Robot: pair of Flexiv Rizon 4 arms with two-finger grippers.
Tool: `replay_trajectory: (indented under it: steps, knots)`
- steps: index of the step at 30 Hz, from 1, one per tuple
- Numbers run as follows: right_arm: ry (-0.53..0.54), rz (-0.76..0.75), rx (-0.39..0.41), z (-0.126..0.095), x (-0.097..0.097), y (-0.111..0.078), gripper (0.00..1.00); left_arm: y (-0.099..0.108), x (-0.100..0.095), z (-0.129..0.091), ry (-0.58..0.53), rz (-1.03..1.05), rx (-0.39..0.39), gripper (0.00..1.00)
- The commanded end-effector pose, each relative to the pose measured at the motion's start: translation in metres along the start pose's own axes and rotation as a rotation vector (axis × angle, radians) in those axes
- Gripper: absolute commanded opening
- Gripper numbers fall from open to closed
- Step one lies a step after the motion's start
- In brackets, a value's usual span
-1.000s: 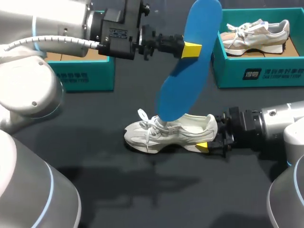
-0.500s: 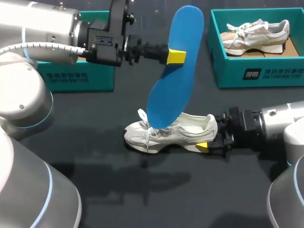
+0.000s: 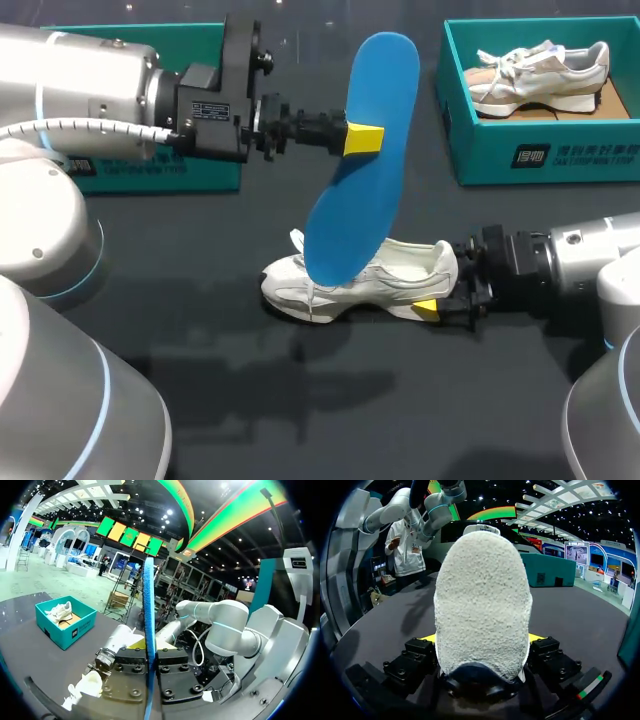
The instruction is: Take the shoe out of the shoebox, open the shoe tongue, remove and reinsert the insole, then place the shoe into the shoebox
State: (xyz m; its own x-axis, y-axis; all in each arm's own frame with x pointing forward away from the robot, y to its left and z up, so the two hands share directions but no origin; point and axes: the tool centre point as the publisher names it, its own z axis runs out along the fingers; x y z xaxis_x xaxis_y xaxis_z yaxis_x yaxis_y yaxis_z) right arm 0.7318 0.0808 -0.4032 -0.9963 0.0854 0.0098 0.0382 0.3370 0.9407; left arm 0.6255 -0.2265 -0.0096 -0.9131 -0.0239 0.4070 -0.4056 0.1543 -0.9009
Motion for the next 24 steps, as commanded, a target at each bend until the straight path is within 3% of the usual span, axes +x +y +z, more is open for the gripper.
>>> replay_trajectory:
  steps: [1, 4, 5, 6, 15, 24]
  knots:
    - [0.003, 0.007, 0.017, 0.001, -0.001, -0.001, 0.00, 0.001, 0.001, -0.001, -0.001, 0.000, 0.002, 0.00]
    - [0.001, 0.023, 0.049, 0.000, -0.001, -0.003, 0.00, 0.001, 0.001, -0.001, -0.001, 0.000, 0.002, 0.00]
    - [0.004, 0.023, 0.060, 0.000, -0.001, -0.003, 0.44, 0.001, 0.001, -0.001, -0.001, 0.000, 0.002, 0.00]
    - [-0.001, 0.022, 0.065, -0.001, 0.000, -0.002, 1.00, 0.001, 0.001, -0.001, -0.001, 0.000, 0.002, 0.00]
    - [-0.019, 0.028, 0.196, -0.019, 0.006, 0.007, 1.00, 0.001, 0.001, -0.001, -0.001, 0.000, 0.002, 0.00]
    - [-0.004, 0.090, 0.428, -0.040, 0.005, 0.013, 1.00, 0.001, 0.001, -0.001, -0.001, 0.000, 0.002, 0.00]
